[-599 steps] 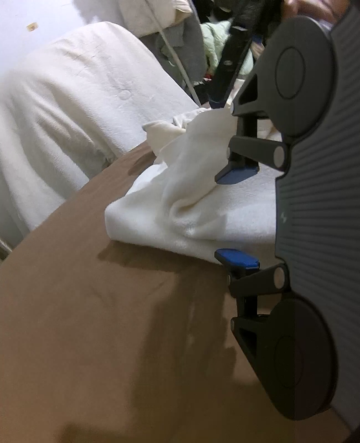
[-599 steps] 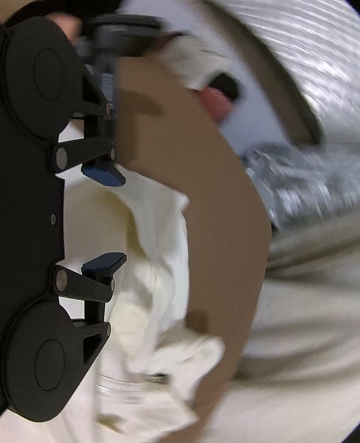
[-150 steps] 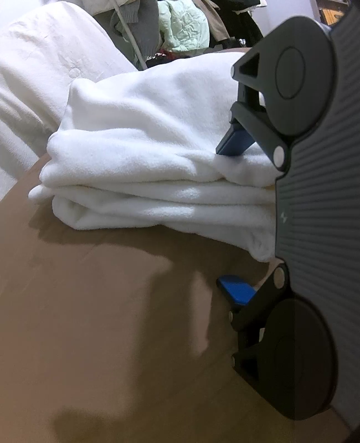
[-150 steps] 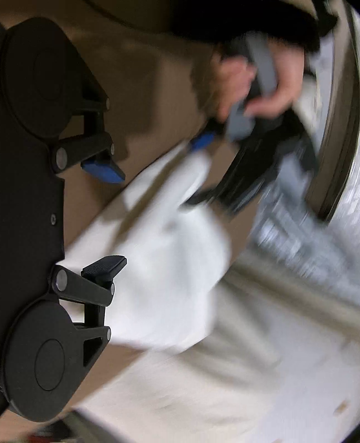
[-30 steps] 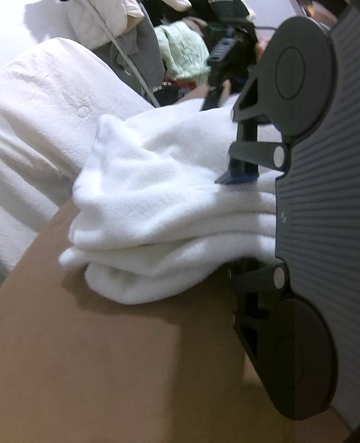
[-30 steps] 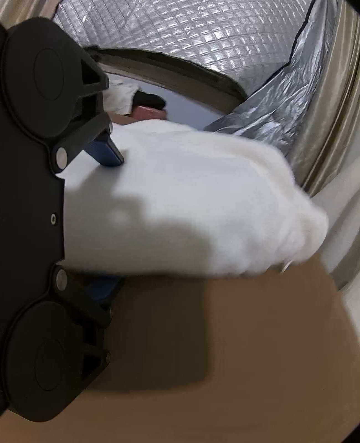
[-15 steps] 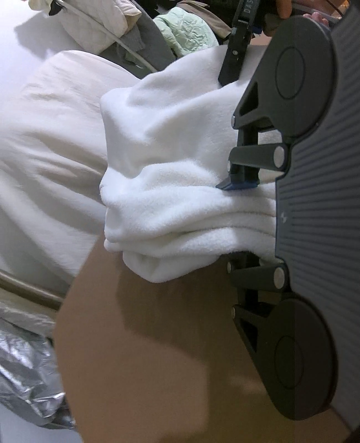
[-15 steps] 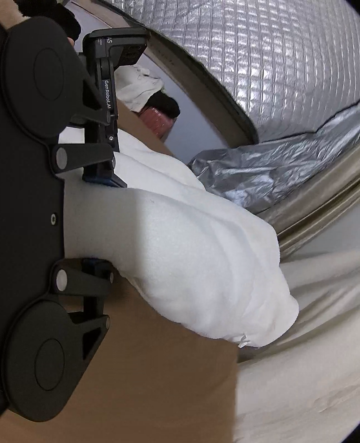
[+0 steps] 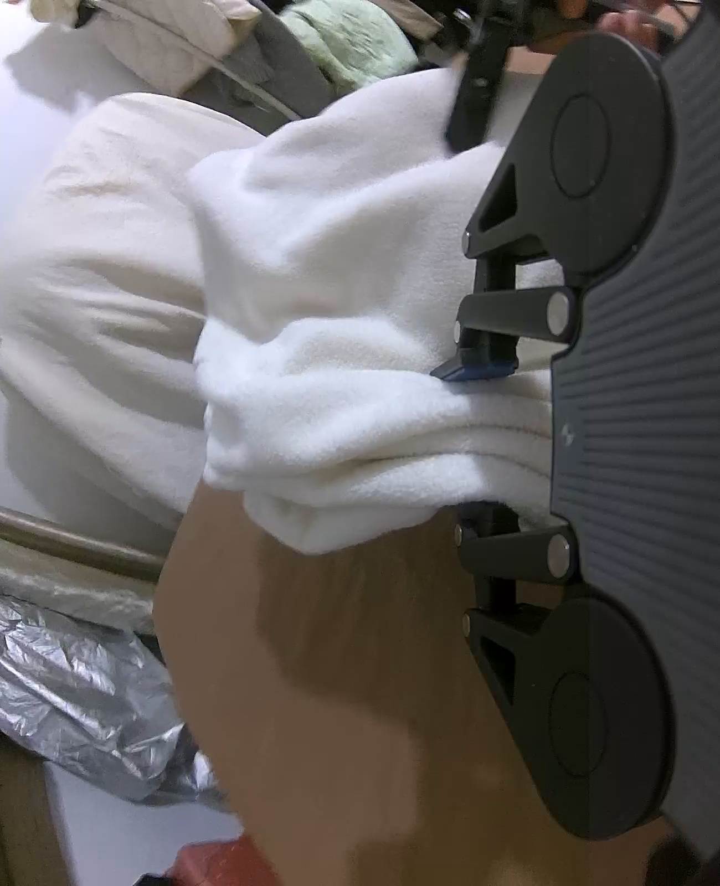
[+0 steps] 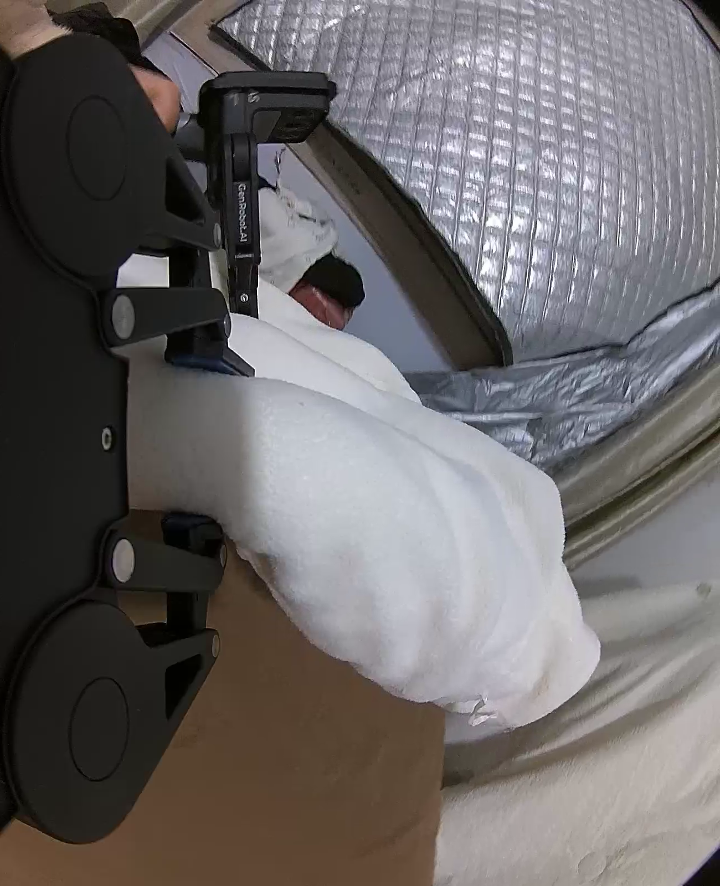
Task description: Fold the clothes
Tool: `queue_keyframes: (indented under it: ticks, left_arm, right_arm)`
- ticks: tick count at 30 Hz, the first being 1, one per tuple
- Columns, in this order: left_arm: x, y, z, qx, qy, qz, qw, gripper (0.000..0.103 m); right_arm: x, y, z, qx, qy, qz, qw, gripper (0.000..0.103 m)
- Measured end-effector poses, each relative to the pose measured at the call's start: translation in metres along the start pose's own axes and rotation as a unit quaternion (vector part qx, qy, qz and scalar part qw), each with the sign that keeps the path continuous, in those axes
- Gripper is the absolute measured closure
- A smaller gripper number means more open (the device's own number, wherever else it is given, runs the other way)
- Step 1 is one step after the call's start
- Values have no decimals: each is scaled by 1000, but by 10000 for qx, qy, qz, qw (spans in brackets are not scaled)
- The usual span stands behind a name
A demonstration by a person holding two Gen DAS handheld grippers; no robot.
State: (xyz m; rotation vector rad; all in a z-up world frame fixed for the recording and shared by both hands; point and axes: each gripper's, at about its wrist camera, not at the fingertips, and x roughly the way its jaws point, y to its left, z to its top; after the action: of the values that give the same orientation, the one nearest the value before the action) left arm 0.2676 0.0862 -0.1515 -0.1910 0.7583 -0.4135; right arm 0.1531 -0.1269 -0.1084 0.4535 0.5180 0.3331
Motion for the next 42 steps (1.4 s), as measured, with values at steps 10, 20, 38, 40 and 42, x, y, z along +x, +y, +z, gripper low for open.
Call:
queue_keyframes:
  ticks: [10, 20, 38, 40, 42]
  left_arm:
    - [26, 93, 122, 184, -480, 1292, 9903, 56]
    - [50, 196, 47, -2296, -941, 1893, 9500, 12]
    - [121, 197, 15, -2298, -644, 2113, 9478, 81]
    - [116, 200, 16, -2360, -627, 2198, 9445, 81]
    - [111, 203, 17, -2422, -611, 2282, 9410, 81]
  right_arm:
    - [117, 20, 67, -89, -84, 608, 9981, 54]
    - [209, -54, -6, 1135, 636, -380, 9908, 31]
    - [120, -2, -53, -1968, 1312, -1088, 9655, 29]
    - [127, -1, -62, -2104, 1411, -1137, 9607, 29]
    - [127, 1, -63, -1949, 1323, -902, 9677, 29]
